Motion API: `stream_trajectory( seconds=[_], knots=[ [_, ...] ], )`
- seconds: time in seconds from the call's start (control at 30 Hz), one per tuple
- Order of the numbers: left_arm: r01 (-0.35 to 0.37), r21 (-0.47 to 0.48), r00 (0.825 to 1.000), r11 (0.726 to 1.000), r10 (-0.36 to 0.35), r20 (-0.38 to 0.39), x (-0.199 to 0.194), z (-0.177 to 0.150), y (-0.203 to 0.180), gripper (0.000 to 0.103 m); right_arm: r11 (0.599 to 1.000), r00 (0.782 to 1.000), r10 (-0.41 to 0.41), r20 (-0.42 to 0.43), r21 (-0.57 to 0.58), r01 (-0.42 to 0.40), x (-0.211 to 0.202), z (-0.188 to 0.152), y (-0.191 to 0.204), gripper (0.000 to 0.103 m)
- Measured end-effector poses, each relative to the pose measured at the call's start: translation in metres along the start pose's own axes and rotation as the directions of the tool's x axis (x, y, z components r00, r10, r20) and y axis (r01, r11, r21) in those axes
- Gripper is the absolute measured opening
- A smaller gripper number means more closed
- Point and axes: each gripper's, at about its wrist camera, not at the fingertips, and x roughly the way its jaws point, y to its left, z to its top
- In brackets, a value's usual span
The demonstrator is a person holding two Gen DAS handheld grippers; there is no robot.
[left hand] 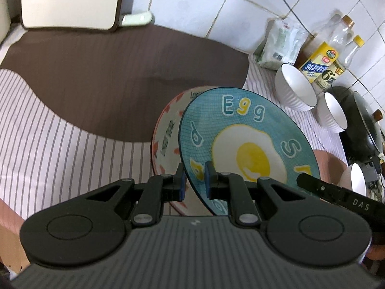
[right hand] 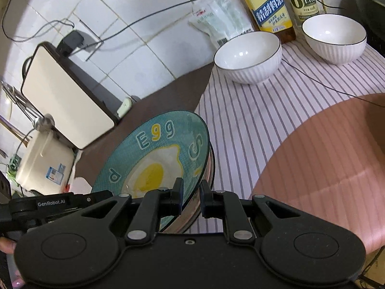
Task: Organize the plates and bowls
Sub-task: 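Lift the blue egg plate and lay it onto the bunny plate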
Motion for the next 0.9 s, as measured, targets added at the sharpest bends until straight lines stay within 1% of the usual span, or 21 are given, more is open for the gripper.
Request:
stream_trajectory(
  seconds=[0.17, 0.37, 0.57, 0.9],
  knots=[
    [-0.021, -0.012, 1.0, 1.0, 0.021, -0.019, 0.004, -0.002, 0.002, 0.013, 0.999, 0.999, -0.025, -0.023, -0.032, 0.024, 0.005, -0.005, 0.005, 0.018],
    [-0.046, -0.006, 0.998, 0.999, 0.046, -0.03, 0.007, -0.003, 0.002, 0.014, 0.997, 0.998, -0.054, -0.041, -0.065, 0.051, 0.01, -0.008, 0.009, 0.018],
    [-0.074, 0.018, 0.997, 0.997, 0.074, -0.027, 0.008, -0.003, -0.003, 0.015, 0.988, 0.994, -0.098, -0.041, -0.122, 0.092, 0.013, -0.007, 0.017, 0.018],
    [-0.109, 0.016, 0.994, 0.994, 0.109, -0.032, 0.009, -0.001, -0.007, 0.016, 0.976, 0.99, -0.139, -0.029, -0.175, 0.132, 0.018, -0.006, 0.025, 0.02]
  ],
)
